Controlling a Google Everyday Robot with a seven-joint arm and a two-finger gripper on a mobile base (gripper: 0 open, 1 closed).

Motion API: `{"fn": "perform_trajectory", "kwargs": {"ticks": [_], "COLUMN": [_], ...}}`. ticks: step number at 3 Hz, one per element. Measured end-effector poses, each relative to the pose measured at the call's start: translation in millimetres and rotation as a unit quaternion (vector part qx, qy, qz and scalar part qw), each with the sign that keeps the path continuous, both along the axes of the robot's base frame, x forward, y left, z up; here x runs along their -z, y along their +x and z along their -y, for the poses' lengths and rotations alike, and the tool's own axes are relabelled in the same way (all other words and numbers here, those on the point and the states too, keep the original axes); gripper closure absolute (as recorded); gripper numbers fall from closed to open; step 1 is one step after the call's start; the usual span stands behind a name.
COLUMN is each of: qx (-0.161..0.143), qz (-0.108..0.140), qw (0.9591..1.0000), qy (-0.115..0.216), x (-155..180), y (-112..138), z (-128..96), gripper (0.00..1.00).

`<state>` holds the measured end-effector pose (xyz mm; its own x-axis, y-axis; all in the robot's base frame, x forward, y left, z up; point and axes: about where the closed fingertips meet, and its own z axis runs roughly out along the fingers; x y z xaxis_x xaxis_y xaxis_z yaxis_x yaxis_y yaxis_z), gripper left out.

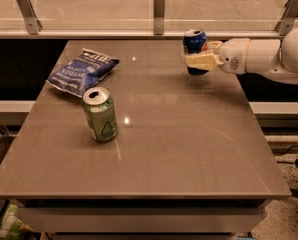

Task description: Place pepsi can upright

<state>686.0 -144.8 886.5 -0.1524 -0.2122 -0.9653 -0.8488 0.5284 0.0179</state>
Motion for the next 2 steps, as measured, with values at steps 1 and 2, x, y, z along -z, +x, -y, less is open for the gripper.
{"fn": "perform_trajectory", "kwargs": {"ticks": [1,2], "qx": [0.001,0.002], "qz": [0.004,0.006], "qw": [0.9999,0.9997], "qy": [0.010,0.022], "x": [5.2,12.6], "y": [-0.5,-1.3], "z": [4.0,8.7], "gripper": [1.00,1.00]}}
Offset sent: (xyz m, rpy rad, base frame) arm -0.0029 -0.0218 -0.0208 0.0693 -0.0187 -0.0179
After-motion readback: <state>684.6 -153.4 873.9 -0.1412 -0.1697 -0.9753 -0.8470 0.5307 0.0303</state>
